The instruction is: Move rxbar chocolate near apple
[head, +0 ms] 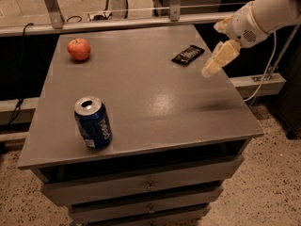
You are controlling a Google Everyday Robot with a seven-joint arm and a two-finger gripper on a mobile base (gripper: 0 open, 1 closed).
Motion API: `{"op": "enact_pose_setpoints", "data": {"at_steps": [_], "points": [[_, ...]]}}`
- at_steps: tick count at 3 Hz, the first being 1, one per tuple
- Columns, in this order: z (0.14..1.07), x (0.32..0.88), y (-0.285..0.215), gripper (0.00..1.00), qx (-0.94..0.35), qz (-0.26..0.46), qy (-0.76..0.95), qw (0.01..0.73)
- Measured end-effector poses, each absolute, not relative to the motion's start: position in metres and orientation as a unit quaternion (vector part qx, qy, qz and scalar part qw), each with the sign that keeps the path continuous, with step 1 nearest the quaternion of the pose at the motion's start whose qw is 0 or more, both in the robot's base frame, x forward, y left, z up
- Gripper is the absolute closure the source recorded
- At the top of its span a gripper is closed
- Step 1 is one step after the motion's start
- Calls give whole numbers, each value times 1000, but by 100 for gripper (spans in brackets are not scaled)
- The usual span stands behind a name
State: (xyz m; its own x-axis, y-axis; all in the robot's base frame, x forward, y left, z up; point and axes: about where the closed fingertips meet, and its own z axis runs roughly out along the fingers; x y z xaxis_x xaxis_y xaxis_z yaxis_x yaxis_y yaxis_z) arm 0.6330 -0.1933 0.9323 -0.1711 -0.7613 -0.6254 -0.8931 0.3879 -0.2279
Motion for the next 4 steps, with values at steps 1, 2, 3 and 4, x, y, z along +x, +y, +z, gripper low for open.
{"op": "enact_pose_setpoints", "data": {"at_steps": [1,2,3,4], "points": [[916,690,-171,0,-514,122,766,366],[894,736,-156,0,-474,133,786,374],[873,765,-150,0,-430,141,809,375],[855,780,-154,0,-393,146,828,373]]}}
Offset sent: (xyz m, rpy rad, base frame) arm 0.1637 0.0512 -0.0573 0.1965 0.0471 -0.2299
